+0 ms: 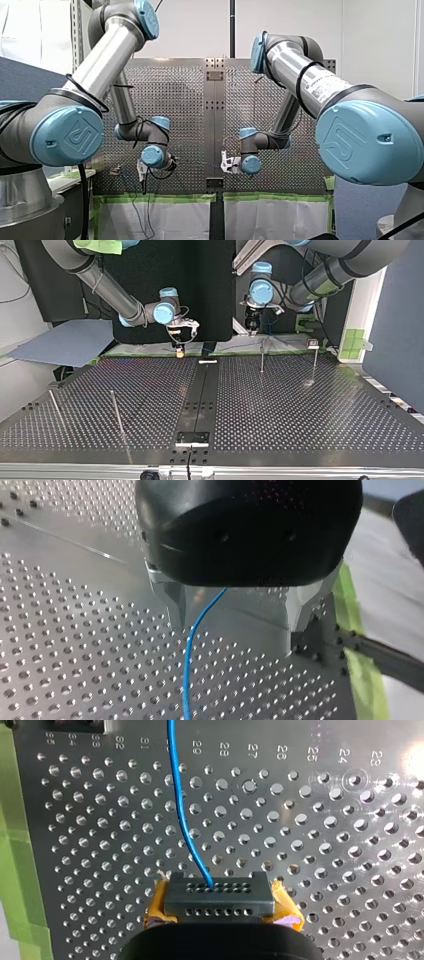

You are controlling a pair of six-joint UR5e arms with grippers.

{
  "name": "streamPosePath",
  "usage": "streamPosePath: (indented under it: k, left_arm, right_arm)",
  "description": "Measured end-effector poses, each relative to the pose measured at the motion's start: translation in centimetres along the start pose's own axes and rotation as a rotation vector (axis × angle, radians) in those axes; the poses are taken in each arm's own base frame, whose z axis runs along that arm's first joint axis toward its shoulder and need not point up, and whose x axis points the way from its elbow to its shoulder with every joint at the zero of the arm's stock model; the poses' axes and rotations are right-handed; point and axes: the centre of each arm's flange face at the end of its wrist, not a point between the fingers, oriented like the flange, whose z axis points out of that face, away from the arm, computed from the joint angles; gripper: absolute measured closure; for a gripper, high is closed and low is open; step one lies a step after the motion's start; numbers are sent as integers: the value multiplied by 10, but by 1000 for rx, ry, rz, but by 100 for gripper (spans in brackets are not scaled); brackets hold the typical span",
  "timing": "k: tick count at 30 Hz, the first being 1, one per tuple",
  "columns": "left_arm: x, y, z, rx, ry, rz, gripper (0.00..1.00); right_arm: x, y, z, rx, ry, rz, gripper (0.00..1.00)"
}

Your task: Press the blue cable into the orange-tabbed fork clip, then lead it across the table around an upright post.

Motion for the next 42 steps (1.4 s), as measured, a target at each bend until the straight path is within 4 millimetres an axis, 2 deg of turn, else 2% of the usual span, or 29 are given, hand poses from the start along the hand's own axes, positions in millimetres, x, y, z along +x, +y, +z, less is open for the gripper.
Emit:
streamPosePath:
  k: [10,22,30,41,42]
  left_arm:
    - [-13,-6,18,-26,-41,-3,0]
    - [-2,-11,39,-63,-18,20,0]
    - [-19,-27,59,-47,-59,12,0]
    - [-23,-28,63,-49,-58,29,0]
    - [-23,-28,63,-50,-58,34,15]
  right_arm:
    - [-1,-1,0,2,-2,-2,100]
    - [-1,1,0,-1,-1,-4,100]
    - [-2,1,0,0,-3,-6,100]
    - [-3,1,0,0,-5,-5,100]
    - [-3,1,0,0,-5,-5,100]
